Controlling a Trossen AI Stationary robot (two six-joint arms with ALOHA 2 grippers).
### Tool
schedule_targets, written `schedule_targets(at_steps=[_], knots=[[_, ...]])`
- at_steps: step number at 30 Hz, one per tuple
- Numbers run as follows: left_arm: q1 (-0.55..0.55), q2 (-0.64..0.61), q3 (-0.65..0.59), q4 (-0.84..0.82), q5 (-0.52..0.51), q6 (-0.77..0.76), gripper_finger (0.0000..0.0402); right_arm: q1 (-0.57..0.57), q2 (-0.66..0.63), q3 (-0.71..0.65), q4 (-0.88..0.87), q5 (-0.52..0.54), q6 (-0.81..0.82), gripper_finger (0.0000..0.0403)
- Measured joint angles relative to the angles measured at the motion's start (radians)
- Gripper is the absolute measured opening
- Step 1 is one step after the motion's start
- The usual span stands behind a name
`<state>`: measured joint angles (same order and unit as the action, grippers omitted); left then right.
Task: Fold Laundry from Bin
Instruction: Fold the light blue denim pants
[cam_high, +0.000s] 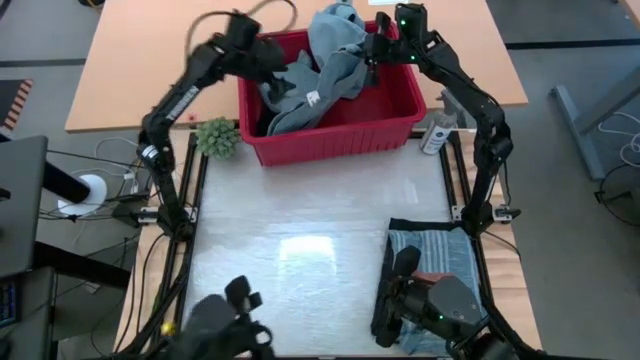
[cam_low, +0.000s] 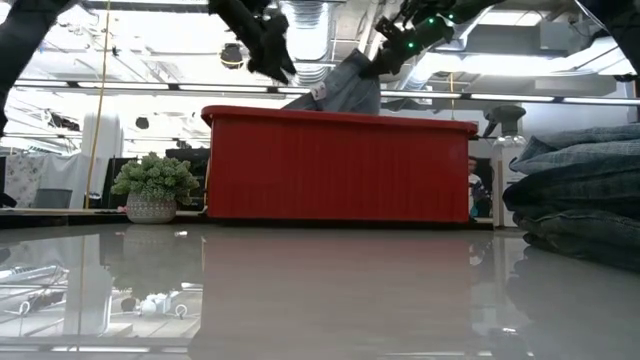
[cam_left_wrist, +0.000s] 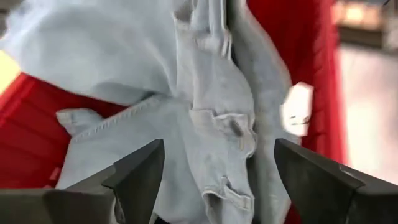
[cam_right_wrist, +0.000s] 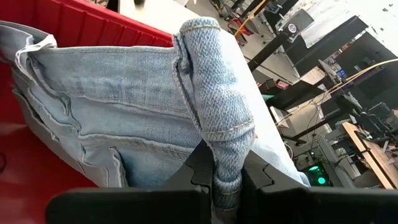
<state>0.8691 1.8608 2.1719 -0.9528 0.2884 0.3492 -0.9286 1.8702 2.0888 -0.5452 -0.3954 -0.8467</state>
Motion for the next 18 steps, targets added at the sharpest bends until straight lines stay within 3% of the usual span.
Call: schedule_targets(at_steps=[2, 5, 11, 18], knots=[[0.018, -0.029, 0.001, -0.026, 0.071, -0.03, 0.0292, -0.001, 0.0, 0.001, 0.0, 0.0, 0.0, 0.0051], [-0.002, -0.044, 0.002, -0.136, 0.086, -0.019, 0.0292, -0.003, 0.0, 0.001, 0.0, 0.0, 0.0, 0.0051], [-0.09, -0.03, -0.033, -0.194, -0.047, 0.009, 0.0292, -0.003, 0.0, 0.001, -0.001, 0.0, 0.0, 0.0051], [-0.101, -0.037, -0.164, -0.168, -0.085, 0.005, 0.0292, -0.003, 0.0, 0.001, -0.003, 0.0, 0.0, 0.0051]])
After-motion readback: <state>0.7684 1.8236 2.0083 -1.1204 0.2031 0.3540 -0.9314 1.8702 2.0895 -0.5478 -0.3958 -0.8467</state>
